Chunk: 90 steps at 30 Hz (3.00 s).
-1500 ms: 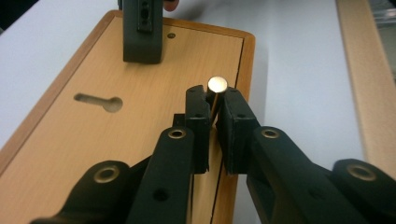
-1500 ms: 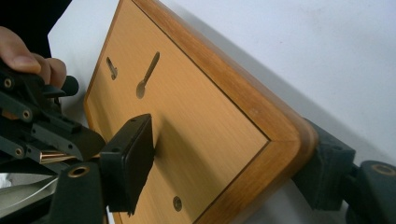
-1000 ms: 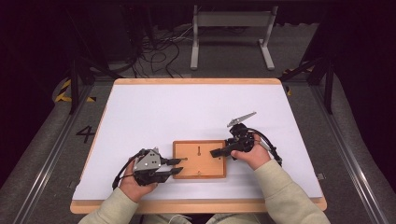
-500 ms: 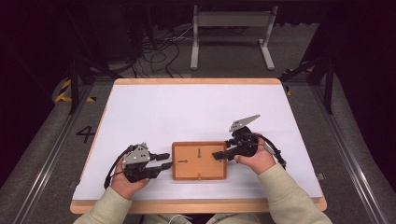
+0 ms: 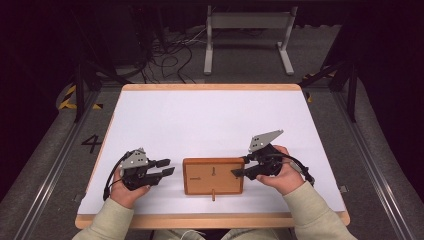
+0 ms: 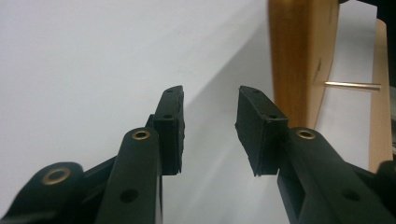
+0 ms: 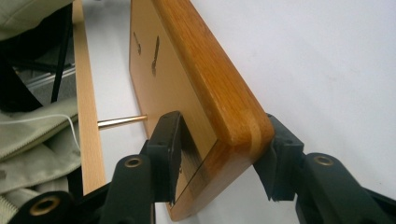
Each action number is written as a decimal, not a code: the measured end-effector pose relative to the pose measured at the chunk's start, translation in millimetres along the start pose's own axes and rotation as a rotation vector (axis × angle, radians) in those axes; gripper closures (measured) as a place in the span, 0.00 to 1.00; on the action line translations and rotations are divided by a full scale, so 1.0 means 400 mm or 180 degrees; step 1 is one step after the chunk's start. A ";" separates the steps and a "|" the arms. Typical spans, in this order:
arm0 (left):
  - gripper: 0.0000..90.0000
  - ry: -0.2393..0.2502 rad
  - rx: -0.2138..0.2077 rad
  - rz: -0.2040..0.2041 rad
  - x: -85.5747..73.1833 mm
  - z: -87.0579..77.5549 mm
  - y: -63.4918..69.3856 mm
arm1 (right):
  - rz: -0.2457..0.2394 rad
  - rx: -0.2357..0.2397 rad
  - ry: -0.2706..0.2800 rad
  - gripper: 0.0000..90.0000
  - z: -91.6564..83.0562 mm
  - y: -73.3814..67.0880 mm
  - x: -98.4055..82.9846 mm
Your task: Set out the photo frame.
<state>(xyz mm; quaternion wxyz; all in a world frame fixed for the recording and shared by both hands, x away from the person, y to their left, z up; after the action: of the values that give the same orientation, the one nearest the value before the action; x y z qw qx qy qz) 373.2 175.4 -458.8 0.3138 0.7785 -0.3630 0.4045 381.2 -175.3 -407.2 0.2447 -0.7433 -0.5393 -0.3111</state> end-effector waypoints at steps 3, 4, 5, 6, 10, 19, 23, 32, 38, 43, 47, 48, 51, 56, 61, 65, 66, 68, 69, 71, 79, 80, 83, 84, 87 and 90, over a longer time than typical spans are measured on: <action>0.69 0.0002 0.0014 -0.0017 -0.002 0.001 -0.003 | -0.0104 -0.0019 -0.0031 0.63 -0.006 -0.010 0.001; 0.69 -0.0005 0.0015 -0.0015 -0.002 0.001 -0.005 | -0.0127 -0.0017 -0.0029 0.63 -0.007 -0.013 0.001; 0.68 -0.0013 0.0023 -0.0019 -0.003 0.002 -0.006 | -0.0163 -0.0010 -0.0039 0.64 -0.008 -0.017 0.001; 0.68 -0.0026 0.0029 -0.0022 -0.004 0.003 -0.007 | -0.0196 0.0008 -0.0050 0.64 -0.009 -0.020 0.002; 0.68 -0.0030 0.0030 -0.0041 -0.004 0.008 -0.010 | -0.0218 0.0033 -0.0026 0.65 -0.007 -0.022 0.001; 0.67 -0.0034 0.0024 -0.0050 -0.005 0.013 -0.010 | -0.0296 0.0327 -0.0018 0.67 0.014 -0.052 0.007; 0.66 -0.0042 0.0025 -0.0056 -0.007 0.011 -0.011 | -0.0402 0.0434 -0.0107 0.72 0.039 -0.068 0.013; 0.66 -0.0029 0.0034 -0.0086 -0.010 0.011 -0.013 | -0.0798 0.0478 -0.0090 0.83 0.048 -0.084 0.022; 0.66 -0.0031 0.0014 -0.0111 -0.011 0.012 -0.016 | -0.1016 0.0097 -0.0069 0.83 0.032 -0.056 0.014; 0.66 -0.0012 0.0003 -0.0130 -0.011 0.011 -0.016 | -0.1361 -0.0114 -0.0066 0.83 0.034 -0.061 0.009; 0.66 0.0003 -0.0003 -0.0139 -0.011 0.011 -0.017 | -0.1440 -0.0137 -0.0098 0.83 0.033 -0.067 0.005; 0.66 0.0000 -0.0019 -0.0150 -0.011 0.010 -0.018 | -0.1421 -0.0097 -0.0099 0.79 0.032 -0.073 0.005; 0.65 0.0008 -0.0041 -0.0165 -0.012 0.011 -0.021 | -0.1240 -0.0004 -0.0017 0.67 0.029 -0.084 0.007; 0.65 0.0011 -0.0030 -0.0202 -0.013 0.009 -0.027 | -0.1147 0.0055 0.0001 0.59 0.022 -0.099 -0.001; 0.65 0.0014 -0.0008 -0.0223 -0.014 0.012 -0.034 | -0.0889 0.0006 0.0065 0.40 0.011 -0.096 -0.006; 0.62 -0.0041 0.0087 -0.0150 -0.010 0.017 -0.035 | -0.0754 -0.0110 0.0046 0.32 -0.004 -0.091 -0.022; 0.60 -0.0072 0.0102 -0.0135 -0.009 0.020 -0.035 | -0.0697 -0.0135 0.0031 0.31 -0.009 -0.090 -0.027; 0.57 -0.0101 0.0118 -0.0134 -0.006 0.025 -0.035 | -0.0639 -0.0183 0.0009 0.30 -0.018 -0.089 -0.035; 0.56 -0.0101 0.0124 -0.0134 -0.004 0.026 -0.035 | -0.0592 -0.0208 0.0000 0.30 -0.023 -0.090 -0.038; 0.54 -0.0099 0.0127 -0.0140 -0.003 0.026 -0.035 | -0.0507 -0.0255 -0.0050 0.29 -0.033 -0.088 -0.049; 0.51 -0.0102 0.0164 -0.0164 -0.001 0.030 -0.041 | -0.0251 -0.0322 -0.0200 0.38 -0.055 -0.076 -0.113; 0.51 -0.0095 0.0160 -0.0163 -0.001 0.030 -0.041 | -0.0236 -0.0311 -0.0228 0.43 -0.055 -0.074 -0.120; 0.51 -0.0099 0.0166 -0.0169 -0.001 0.031 -0.040 | -0.0189 -0.0264 -0.0322 0.56 -0.054 -0.069 -0.140; 0.51 -0.0101 0.0172 -0.0166 -0.002 0.030 -0.041 | -0.0177 -0.0250 -0.0346 0.60 -0.053 -0.067 -0.144; 0.50 -0.0090 0.0195 -0.0177 -0.001 0.029 -0.042 | -0.0180 -0.0206 -0.0399 0.69 -0.047 -0.065 -0.151; 0.50 -0.0094 0.0198 -0.0186 -0.001 0.029 -0.043 | -0.0296 -0.0117 -0.0492 0.85 -0.031 -0.069 -0.159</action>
<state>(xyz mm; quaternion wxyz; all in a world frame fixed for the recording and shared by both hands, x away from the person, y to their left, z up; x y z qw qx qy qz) 391.7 175.8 -468.0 0.2957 0.8040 -0.3320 0.3948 338.3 -217.1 -444.1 0.1739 -0.7436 -0.5848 -0.2737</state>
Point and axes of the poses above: each handheld gripper's, and its own axes: z roughly forward along the jaws, x roughly out of its top, y roughly to its right, the point moved 3 cm from there along z, roughly forward along the jaws, and after that the axes turned 6 degrees about -z, right-handed, at the moved point
